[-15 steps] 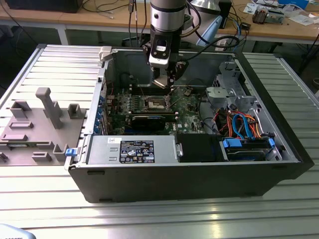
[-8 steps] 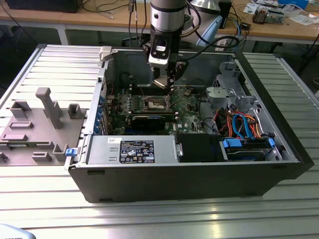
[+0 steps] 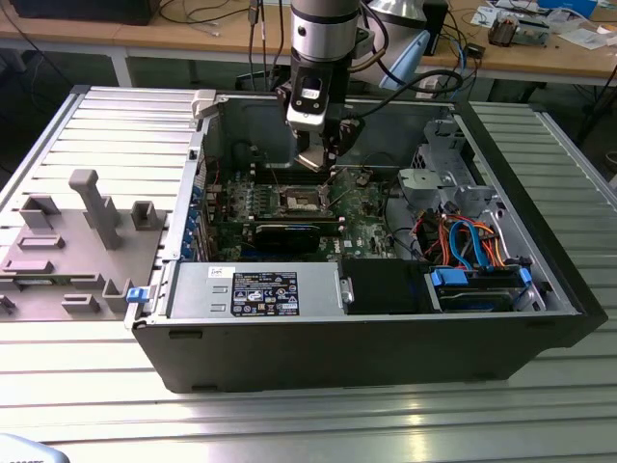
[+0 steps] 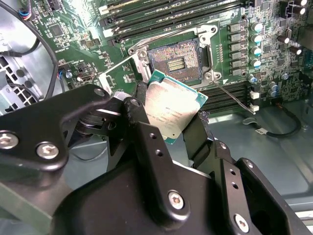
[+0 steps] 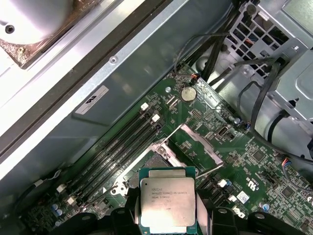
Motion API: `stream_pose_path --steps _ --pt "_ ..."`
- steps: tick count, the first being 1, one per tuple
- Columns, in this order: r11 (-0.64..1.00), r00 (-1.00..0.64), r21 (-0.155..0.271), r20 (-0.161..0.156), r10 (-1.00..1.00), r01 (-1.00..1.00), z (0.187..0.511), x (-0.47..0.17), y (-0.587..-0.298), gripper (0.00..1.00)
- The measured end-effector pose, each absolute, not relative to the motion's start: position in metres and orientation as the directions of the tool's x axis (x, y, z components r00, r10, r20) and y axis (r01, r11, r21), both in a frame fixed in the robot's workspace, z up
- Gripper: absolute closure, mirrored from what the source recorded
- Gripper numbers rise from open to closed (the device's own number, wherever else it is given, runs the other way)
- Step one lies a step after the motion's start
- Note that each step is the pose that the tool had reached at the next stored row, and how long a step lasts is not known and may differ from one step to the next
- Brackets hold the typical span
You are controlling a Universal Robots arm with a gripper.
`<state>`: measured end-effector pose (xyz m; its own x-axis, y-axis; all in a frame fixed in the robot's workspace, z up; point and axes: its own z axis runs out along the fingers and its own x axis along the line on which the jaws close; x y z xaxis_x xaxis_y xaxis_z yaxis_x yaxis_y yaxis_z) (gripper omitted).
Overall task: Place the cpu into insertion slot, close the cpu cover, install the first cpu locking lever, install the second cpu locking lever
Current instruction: 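Place the cpu into insertion slot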
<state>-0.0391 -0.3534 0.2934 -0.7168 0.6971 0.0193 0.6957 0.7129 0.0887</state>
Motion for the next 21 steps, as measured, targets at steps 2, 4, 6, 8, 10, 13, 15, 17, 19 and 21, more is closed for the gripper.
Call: stream_pose_path --steps 2,4,6,8,10,13,15,17,19,21 --pt "0.71 -0.714 0.089 0.019 0.7 0.698 0.2934 -0.0391 -0.3534 0.45" --pt "0.709 -0.713 0.089 0.019 0.701 0.7 0.2934 -0.0391 -0.3534 0.45" --pt "0.706 -0.71 0.089 0.019 0.704 0.702 0.2934 -0.0391 -0.3534 0.45" --pt "0.704 -0.708 0.089 0.019 0.706 0.705 0.2933 -0.0391 -0.3534 0.45" --pt "0.701 -0.705 0.089 0.019 0.709 0.708 0.2933 -0.0391 -0.3534 0.45" --pt "0.698 -0.702 0.089 0.019 0.712 0.71 0.2933 -0.0391 -0.3534 0.45" --pt "0.696 -0.7 0.089 0.019 0.714 0.712 0.2933 -0.0391 -0.3534 0.45" --pt "0.695 -0.699 0.089 0.019 0.715 0.714 0.2933 -0.0391 -0.3534 0.45" --pt "0.693 -0.697 0.089 0.019 0.717 0.716 0.2933 -0.0391 -0.3534 0.45" --pt "0.691 -0.695 0.089 0.019 0.719 0.718 0.2932 -0.0391 -0.3534 0.45"
